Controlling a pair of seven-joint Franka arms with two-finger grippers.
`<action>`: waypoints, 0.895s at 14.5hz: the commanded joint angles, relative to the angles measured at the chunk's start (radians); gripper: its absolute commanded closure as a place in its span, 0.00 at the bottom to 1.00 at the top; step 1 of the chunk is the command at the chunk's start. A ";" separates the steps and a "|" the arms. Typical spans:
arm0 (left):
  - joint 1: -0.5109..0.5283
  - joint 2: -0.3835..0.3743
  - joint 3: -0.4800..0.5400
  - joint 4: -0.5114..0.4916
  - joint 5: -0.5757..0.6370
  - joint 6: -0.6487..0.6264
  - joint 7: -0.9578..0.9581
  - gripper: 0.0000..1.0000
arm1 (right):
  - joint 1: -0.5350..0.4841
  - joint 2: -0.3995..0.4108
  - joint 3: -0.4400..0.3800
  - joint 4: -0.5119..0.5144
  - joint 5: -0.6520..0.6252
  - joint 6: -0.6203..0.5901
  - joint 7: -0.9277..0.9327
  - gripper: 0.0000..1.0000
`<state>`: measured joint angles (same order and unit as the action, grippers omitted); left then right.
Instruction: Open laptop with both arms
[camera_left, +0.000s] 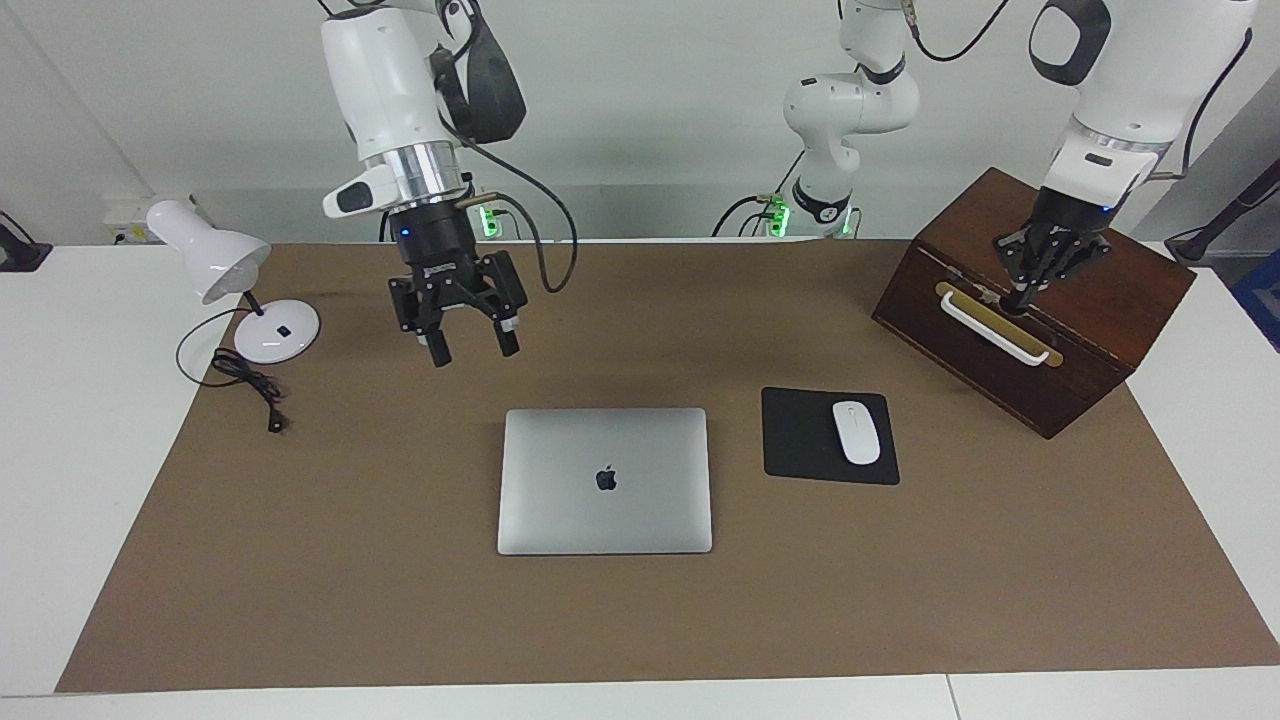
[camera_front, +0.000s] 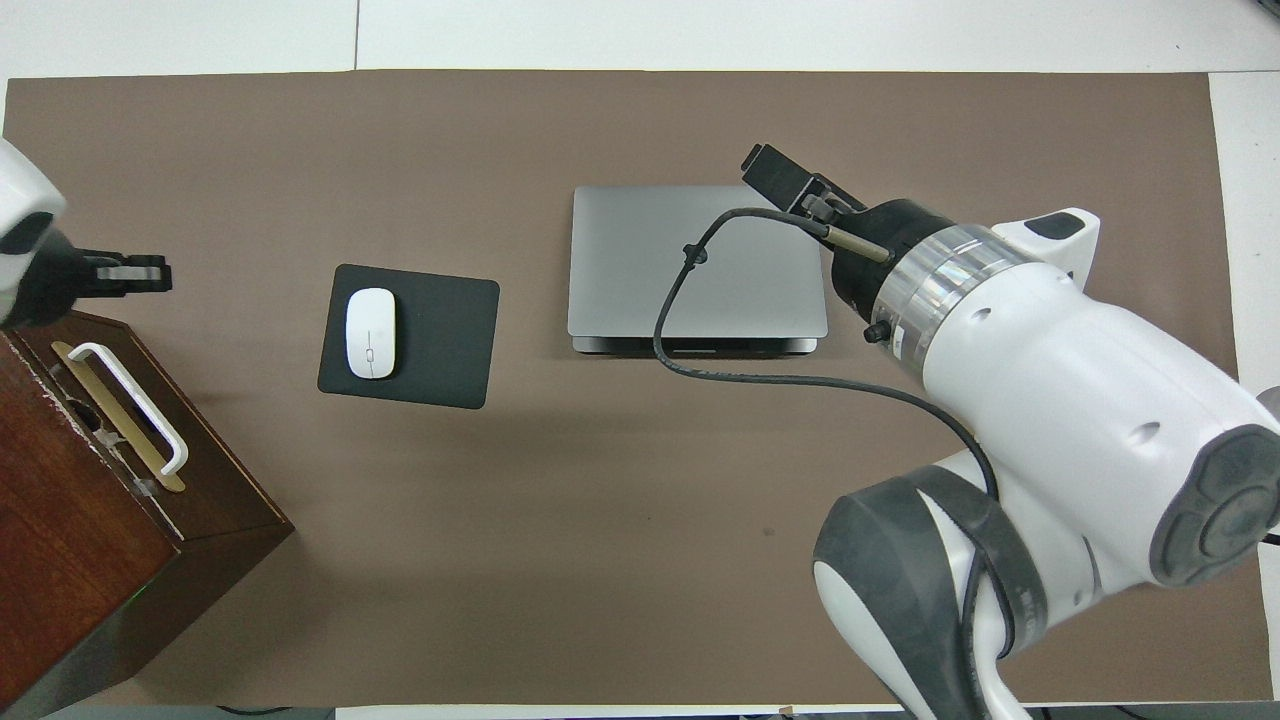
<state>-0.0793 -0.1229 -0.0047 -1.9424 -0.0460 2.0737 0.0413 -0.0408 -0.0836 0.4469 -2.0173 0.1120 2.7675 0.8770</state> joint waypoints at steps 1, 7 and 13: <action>-0.103 -0.185 0.008 -0.335 -0.017 0.251 -0.009 1.00 | -0.008 -0.018 0.007 -0.102 0.021 0.134 0.043 0.00; -0.276 -0.235 0.009 -0.545 -0.020 0.527 -0.034 1.00 | -0.002 -0.005 0.056 -0.242 0.021 0.339 0.129 0.00; -0.405 -0.077 0.011 -0.624 -0.020 0.853 -0.026 1.00 | 0.012 0.050 0.073 -0.302 0.021 0.463 0.162 0.00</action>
<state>-0.4377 -0.2774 -0.0098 -2.5580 -0.0580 2.8125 0.0082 -0.0340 -0.0517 0.5145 -2.2959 0.1122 3.1743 1.0277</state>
